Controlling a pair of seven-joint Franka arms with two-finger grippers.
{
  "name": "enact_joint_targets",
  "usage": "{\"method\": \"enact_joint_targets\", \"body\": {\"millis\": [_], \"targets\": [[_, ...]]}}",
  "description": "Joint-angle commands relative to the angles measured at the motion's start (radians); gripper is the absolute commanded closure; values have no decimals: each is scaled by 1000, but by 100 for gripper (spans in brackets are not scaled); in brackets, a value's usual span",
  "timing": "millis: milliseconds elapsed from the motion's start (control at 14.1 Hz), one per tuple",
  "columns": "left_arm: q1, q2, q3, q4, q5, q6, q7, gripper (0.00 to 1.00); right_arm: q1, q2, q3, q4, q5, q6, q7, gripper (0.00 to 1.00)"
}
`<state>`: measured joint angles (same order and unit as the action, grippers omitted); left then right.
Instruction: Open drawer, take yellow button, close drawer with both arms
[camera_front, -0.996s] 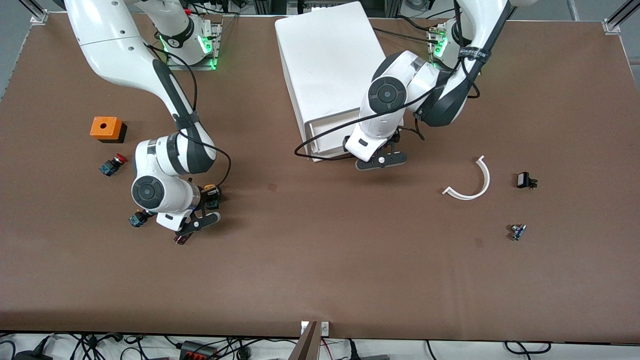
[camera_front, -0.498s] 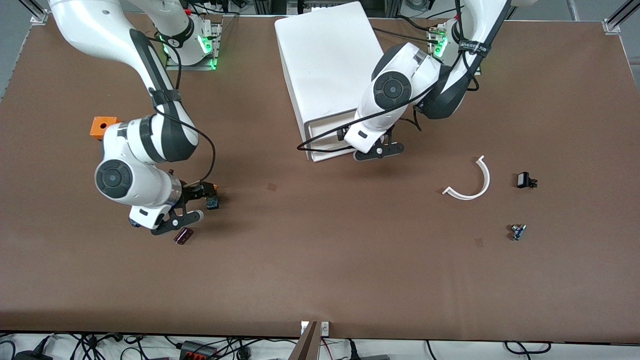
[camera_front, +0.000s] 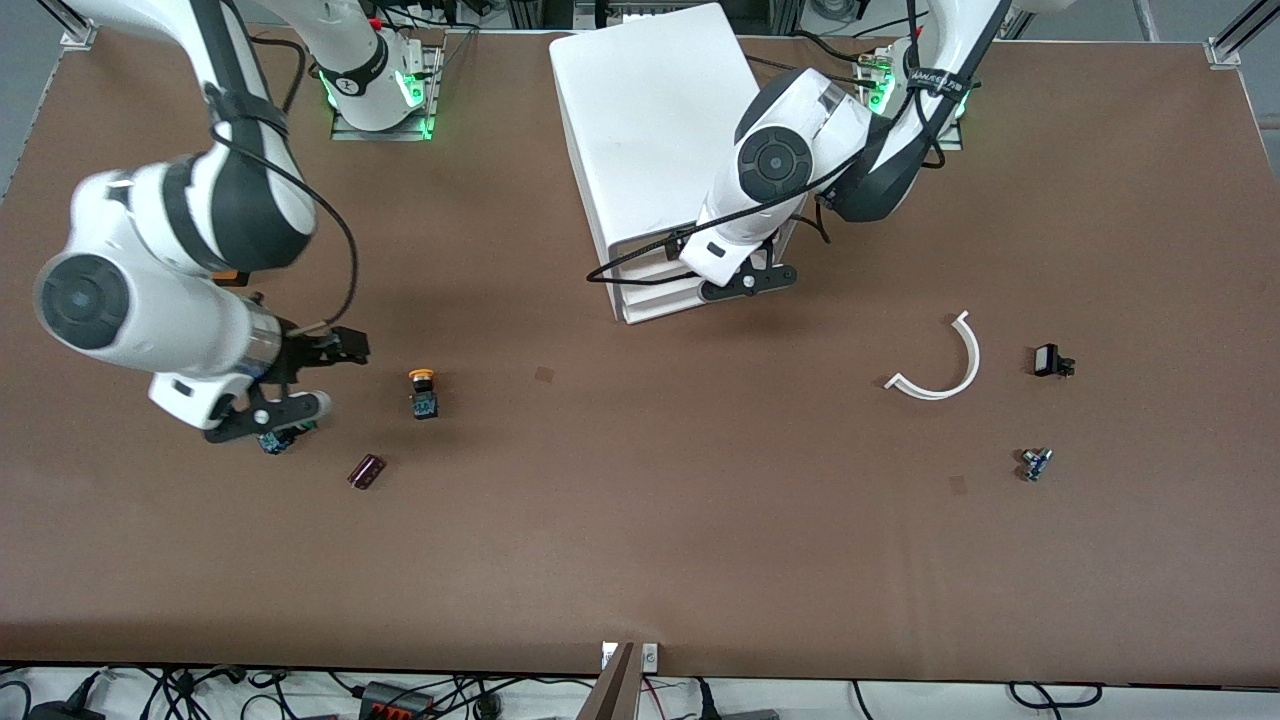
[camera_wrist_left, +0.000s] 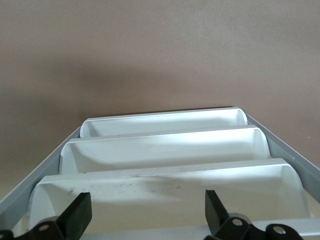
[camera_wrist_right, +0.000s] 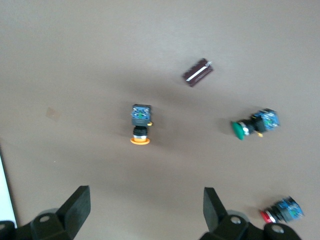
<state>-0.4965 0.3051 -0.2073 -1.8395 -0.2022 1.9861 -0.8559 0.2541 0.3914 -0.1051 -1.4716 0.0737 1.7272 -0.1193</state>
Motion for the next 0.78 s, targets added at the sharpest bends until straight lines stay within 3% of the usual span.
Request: {"method": "enact_joint_targets", "body": {"millis": [0,356,498,712], "targets": [[12,-47,-15,-41,-29,3,-3,0,-3,-60,-48,-10,5,-43,10,0],[35,-41,-1,20,7,-4,26,0,-3,-71,-85,-7,-2,-58,12,0],[73,-41,-4,69,149,-33,46,0,2,-86,-100,29,-5,-60,12,0],[140,-38,0,201,315,-186,189,0,-3,-83,-116,124,-9,-110,75,0]]}}
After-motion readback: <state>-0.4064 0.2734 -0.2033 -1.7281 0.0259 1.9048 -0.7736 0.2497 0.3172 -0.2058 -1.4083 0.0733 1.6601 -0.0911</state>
